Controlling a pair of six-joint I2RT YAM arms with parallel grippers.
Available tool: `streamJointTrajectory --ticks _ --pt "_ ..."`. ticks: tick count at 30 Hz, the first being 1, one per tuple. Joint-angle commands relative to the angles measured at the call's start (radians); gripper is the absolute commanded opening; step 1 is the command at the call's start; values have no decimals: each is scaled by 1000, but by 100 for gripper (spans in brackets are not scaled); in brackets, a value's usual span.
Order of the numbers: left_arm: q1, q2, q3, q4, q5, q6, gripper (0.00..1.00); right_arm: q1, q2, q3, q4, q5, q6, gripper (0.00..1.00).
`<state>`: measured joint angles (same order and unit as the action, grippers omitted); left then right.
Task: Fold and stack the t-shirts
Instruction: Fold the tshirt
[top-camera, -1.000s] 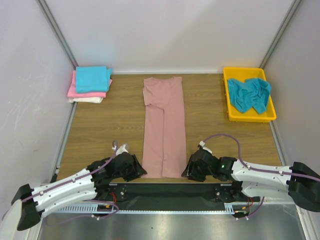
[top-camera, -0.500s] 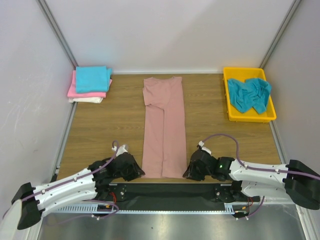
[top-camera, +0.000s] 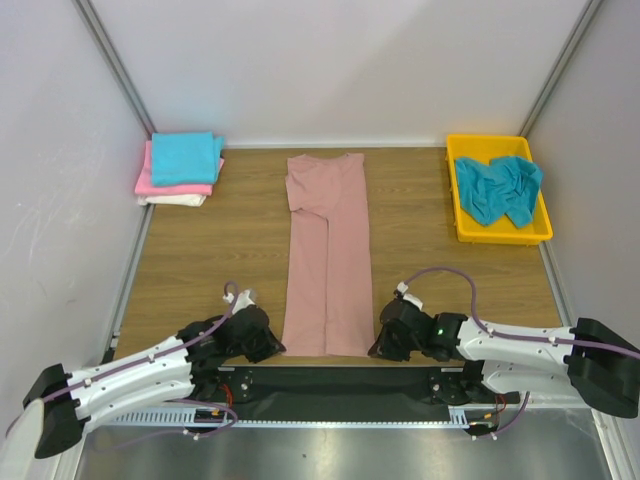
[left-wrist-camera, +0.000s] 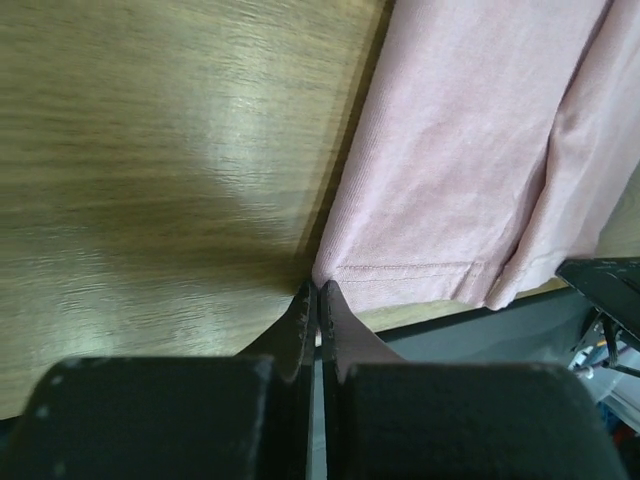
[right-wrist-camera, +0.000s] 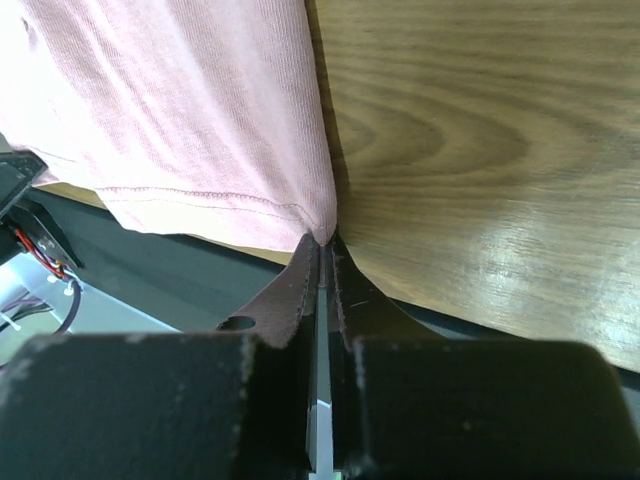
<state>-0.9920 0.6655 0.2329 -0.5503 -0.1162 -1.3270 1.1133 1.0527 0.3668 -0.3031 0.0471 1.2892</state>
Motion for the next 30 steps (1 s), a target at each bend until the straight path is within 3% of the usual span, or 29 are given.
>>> streamJointTrajectory --ticks 1,9,16,22,30 --pt "-7 3 48 -43 -40 20 1 6 -10 56 -42 42 -14 0" --pt "-7 55 176 -82 -95 58 0 -44 -63 156 -126 63 -82 0" --pt "4 117 298 -114 -177 94 0 -194 -66 222 -136 -28 -211 0" --pt "96 241 433 -100 -214 235 0 -355 -11 305 -134 -133 -352 0" --pt "288 394 574 -4 -131 402 0 -498 162 472 -90 -227 -479 0"
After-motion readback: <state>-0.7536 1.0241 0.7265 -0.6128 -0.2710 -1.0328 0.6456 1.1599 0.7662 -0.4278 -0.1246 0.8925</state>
